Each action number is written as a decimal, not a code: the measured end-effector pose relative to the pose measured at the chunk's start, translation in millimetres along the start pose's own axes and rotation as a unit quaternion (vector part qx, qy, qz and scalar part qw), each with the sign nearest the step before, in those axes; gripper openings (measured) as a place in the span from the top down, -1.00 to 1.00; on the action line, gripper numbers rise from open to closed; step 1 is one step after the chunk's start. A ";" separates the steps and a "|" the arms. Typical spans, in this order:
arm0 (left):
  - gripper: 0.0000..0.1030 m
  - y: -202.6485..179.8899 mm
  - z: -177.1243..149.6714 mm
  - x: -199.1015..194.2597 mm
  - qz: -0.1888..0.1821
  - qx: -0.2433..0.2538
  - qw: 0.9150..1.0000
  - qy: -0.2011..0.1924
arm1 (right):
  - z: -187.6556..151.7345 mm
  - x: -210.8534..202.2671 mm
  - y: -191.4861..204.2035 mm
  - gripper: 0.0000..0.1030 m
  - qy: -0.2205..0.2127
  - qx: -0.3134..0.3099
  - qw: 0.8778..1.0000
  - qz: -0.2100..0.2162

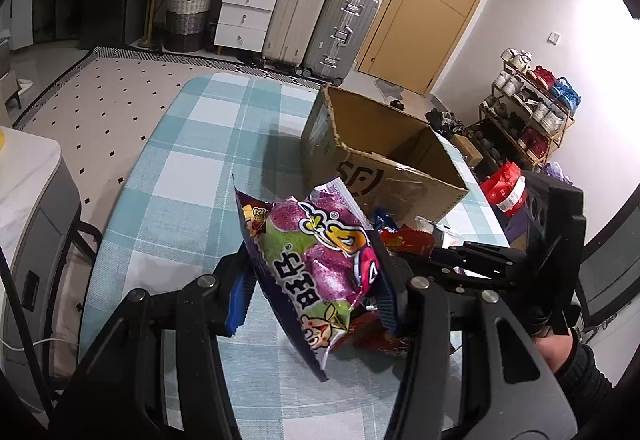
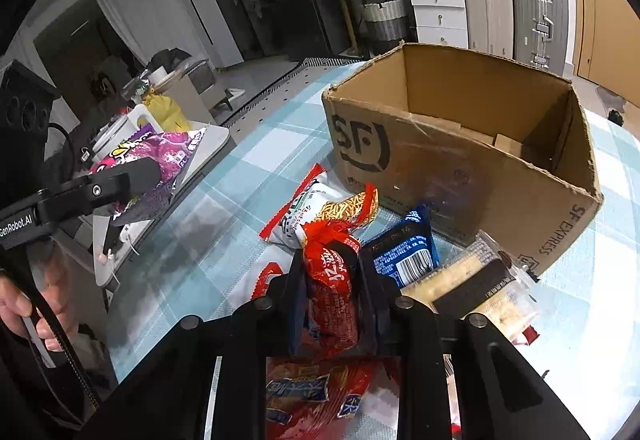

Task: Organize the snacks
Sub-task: 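Carry the candy bag in the left gripper over the box while the right carries the red pack, then open the left gripper over the box while the right gripper drops the red pack inside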

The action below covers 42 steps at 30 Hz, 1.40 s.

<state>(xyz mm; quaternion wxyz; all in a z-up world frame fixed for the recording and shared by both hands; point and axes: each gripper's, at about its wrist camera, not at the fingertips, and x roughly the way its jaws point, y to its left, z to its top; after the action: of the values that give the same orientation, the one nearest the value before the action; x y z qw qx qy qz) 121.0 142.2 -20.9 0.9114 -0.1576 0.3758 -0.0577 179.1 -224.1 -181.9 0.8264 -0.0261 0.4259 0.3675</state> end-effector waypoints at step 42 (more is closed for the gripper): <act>0.07 -131.7 128.2 119.7 -0.025 0.132 0.991 0.015 | 101.8 -120.2 -69.5 0.54 -0.132 0.047 0.990 0.016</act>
<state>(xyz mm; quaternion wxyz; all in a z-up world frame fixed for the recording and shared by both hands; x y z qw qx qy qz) 298.0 22.4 28.5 0.9165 -0.0449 0.3748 -0.1323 248.4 -308.8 -49.0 0.8697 0.0681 0.3301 0.3607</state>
